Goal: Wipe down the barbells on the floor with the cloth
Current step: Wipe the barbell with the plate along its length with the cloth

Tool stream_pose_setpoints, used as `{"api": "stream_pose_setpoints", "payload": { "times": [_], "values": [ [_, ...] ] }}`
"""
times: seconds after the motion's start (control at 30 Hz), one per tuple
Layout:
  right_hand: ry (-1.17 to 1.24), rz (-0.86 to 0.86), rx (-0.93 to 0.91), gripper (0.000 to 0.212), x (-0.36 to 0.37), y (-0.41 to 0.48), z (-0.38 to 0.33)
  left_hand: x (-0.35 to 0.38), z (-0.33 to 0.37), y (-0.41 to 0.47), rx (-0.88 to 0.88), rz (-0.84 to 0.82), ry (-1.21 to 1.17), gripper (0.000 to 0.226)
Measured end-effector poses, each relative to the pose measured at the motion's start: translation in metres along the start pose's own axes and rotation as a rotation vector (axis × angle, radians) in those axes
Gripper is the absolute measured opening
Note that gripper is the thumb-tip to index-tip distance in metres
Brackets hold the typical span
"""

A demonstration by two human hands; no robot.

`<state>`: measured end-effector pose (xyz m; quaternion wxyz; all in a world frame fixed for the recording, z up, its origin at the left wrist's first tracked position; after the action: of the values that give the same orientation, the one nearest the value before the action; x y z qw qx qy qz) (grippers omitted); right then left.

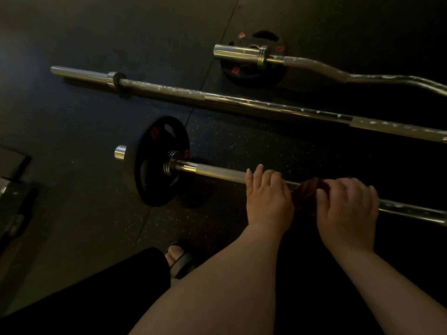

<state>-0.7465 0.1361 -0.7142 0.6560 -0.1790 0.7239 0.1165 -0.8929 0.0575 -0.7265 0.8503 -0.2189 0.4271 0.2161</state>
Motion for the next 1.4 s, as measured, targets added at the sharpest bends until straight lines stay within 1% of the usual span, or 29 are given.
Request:
{"api": "stream_pose_setpoints", "payload": {
  "times": [0.07, 0.1, 0.13, 0.27, 0.33, 0.37, 0.47, 0.5, 0.53, 0.6, 0.67, 0.7, 0.73, 0.8, 0.87, 0.9, 0.97, 1.03, 1.07, 1.1, 1.17, 1.23, 1.3, 1.37, 1.4],
  "values": [
    [0.062, 0.02, 0.133, 0.037, -0.003, 0.0, 0.013, -0.001, -0.003, 0.001, -0.004, 0.0, -0.026, 0.034],
    [0.056, 0.028, 0.145, 0.036, -0.004, 0.001, 0.008, -0.001, -0.002, 0.002, -0.007, -0.001, -0.026, 0.033],
    [0.031, 0.023, 0.11, 0.036, -0.003, 0.002, -0.002, 0.001, -0.002, 0.002, -0.011, -0.006, -0.015, 0.033],
    [-0.072, -0.071, -0.29, 0.038, 0.009, 0.008, -0.041, 0.001, -0.001, 0.003, -0.041, -0.001, 0.034, 0.035],
    [-0.113, -0.091, -0.354, 0.037, 0.008, 0.015, -0.032, 0.002, -0.001, 0.002, -0.041, -0.013, 0.015, 0.036],
    [-0.122, -0.069, -0.32, 0.036, 0.005, 0.017, -0.021, 0.002, -0.002, 0.001, -0.033, -0.023, 0.004, 0.036],
    [-0.012, 0.014, -0.02, 0.035, -0.005, 0.009, 0.012, 0.003, 0.0, 0.001, -0.023, -0.03, -0.032, 0.036],
    [0.007, 0.016, 0.029, 0.035, -0.003, 0.001, 0.012, 0.004, 0.001, 0.001, -0.028, -0.026, -0.028, 0.037],
    [-0.008, 0.023, 0.006, 0.039, 0.0, -0.007, 0.005, 0.005, 0.002, 0.001, -0.035, -0.025, -0.011, 0.039],
    [-0.082, -0.013, -0.145, 0.049, 0.008, -0.017, -0.021, 0.007, 0.003, 0.0, -0.036, -0.029, 0.052, 0.041],
    [-0.178, -0.094, -0.282, 0.047, 0.015, -0.006, -0.039, 0.007, 0.002, 0.0, -0.025, -0.034, 0.102, 0.042],
    [-0.207, -0.15, -0.314, 0.047, 0.019, 0.005, -0.044, 0.006, 0.001, 0.0, -0.021, -0.035, 0.099, 0.043],
    [-0.221, -0.225, -0.307, 0.047, 0.024, 0.018, -0.046, 0.004, -0.001, 0.001, -0.017, -0.035, 0.073, 0.042],
    [-0.212, -0.312, -0.265, 0.035, 0.028, 0.041, -0.043, -0.002, -0.003, 0.0, -0.019, -0.031, -0.05, 0.041],
    [-0.182, -0.31, -0.231, 0.023, 0.025, 0.044, -0.039, -0.013, -0.01, -0.005, -0.049, 0.022, -0.174, 0.041],
    [-0.184, -0.287, -0.242, 0.024, 0.023, 0.035, -0.037, -0.019, -0.015, -0.008, -0.07, 0.059, -0.19, 0.043],
    [-0.207, -0.211, -0.274, 0.042, 0.019, 0.007, -0.035, -0.026, -0.021, -0.012, -0.086, 0.091, -0.15, 0.05],
    [-0.13, -0.108, -0.207, 0.057, 0.015, -0.014, -0.03, -0.023, -0.021, -0.011, -0.076, 0.061, -0.128, 0.054],
    [-0.133, -0.079, -0.188, 0.061, 0.015, -0.019, -0.031, -0.021, -0.02, -0.009, -0.08, 0.048, -0.12, 0.054],
    [-0.144, -0.085, -0.187, 0.06, 0.018, -0.019, -0.036, -0.019, -0.019, -0.006, -0.089, 0.046, -0.105, 0.053],
    [-0.191, -0.124, -0.226, 0.048, 0.018, -0.004, -0.054, -0.016, -0.017, -0.003, -0.106, 0.058, -0.069, 0.055],
    [-0.248, -0.262, -0.305, 0.044, 0.024, 0.018, -0.074, -0.012, -0.015, -0.001, -0.12, 0.043, -0.033, 0.059],
    [-0.236, -0.357, -0.318, 0.034, 0.026, 0.036, -0.081, -0.008, -0.013, 0.0, -0.122, 0.016, -0.017, 0.062],
    [-0.228, -0.332, -0.323, 0.025, 0.024, 0.035, -0.081, -0.008, -0.012, 0.001, -0.124, 0.024, -0.014, 0.06],
    [-0.225, -0.304, -0.337, 0.029, 0.024, 0.026, -0.078, -0.008, -0.012, 0.002, -0.128, 0.034, -0.002, 0.057]
  ]
}}
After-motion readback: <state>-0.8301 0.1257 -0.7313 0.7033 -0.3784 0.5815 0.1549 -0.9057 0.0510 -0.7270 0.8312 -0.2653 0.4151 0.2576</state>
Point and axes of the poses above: each hand's wrist, its own y-axis towards the middle knuckle, its own x-axis out of the palm, z = x × y, the point moved 9 cm from there along y, towards the middle knuckle, and after that the axes turned 6 degrees about -y, right-handed, at the moved point
